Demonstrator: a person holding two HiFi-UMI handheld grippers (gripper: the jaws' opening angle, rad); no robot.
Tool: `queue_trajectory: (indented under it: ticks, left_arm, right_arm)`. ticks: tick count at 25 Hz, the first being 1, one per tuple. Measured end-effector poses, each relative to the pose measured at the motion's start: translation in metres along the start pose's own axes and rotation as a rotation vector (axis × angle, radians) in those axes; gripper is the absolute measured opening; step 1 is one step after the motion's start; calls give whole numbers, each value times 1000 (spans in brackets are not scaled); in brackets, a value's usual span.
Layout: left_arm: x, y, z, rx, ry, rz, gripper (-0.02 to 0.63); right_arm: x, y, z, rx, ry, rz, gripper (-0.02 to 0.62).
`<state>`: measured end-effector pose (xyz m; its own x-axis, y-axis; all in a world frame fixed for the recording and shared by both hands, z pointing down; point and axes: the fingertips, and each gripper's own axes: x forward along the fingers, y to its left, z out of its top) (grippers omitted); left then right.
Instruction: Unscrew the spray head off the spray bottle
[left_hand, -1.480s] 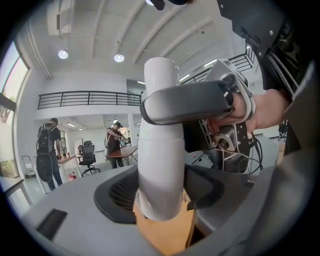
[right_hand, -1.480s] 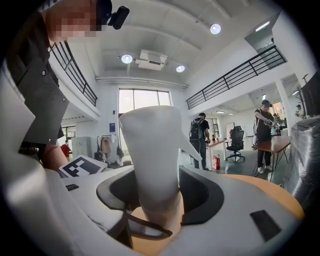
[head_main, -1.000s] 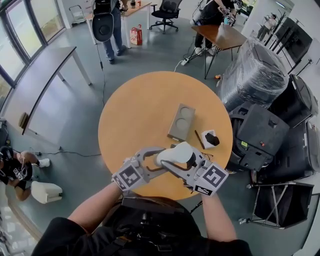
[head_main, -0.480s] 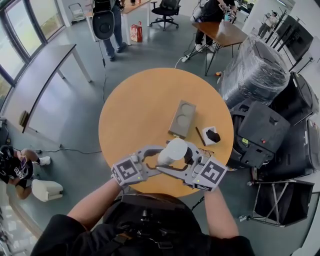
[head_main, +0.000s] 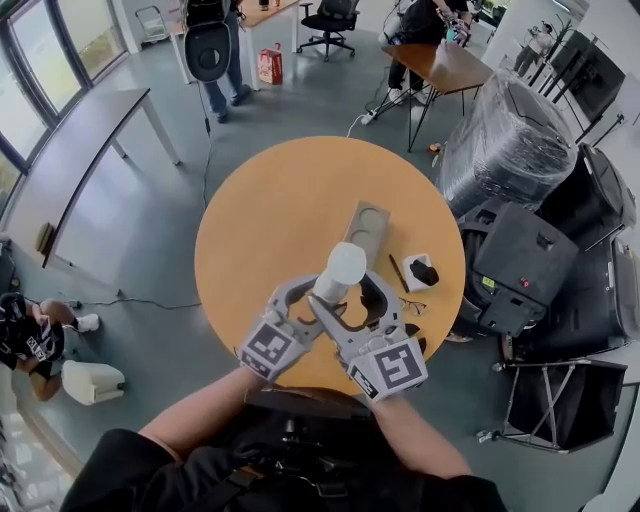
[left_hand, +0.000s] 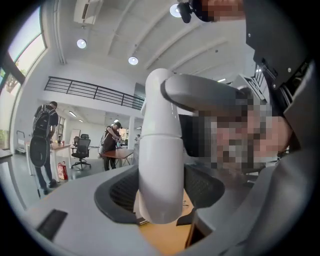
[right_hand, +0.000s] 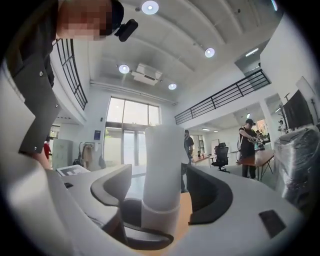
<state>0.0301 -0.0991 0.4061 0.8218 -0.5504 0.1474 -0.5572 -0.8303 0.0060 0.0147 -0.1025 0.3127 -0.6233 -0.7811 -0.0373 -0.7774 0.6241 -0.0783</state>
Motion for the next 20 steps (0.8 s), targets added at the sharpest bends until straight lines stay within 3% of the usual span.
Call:
queue_trajectory:
  ticks: [2,4,7,10,16,18,20]
  left_arm:
    - [4,-1,1,23,6,32,307]
    - [7,-2,2,24,5,50,307]
    - [10,-3,4,-4,-10,25,307]
    - [8,-9,6,-21,-34,-76,307]
    - [-14,-36,18,-5,-92,-407,307]
    - [-21,-42,21,19,-101,-465,307]
    - [-22,-42,19,44,-95,-459,307]
  right_arm:
    - [4,-6,-4,-12,16,-52,342]
    - [6,-15,-4,-29,19,-112,278]
    - [8,-16,-1,-39,-3,-98,252]
    - [6,-5,5,-29,-29,59,250]
    - [-15,23,15,27,-24,493,249]
    - [-21,30,22,38,-35,563,249]
    - [-23,31,30,37,-51,571,249]
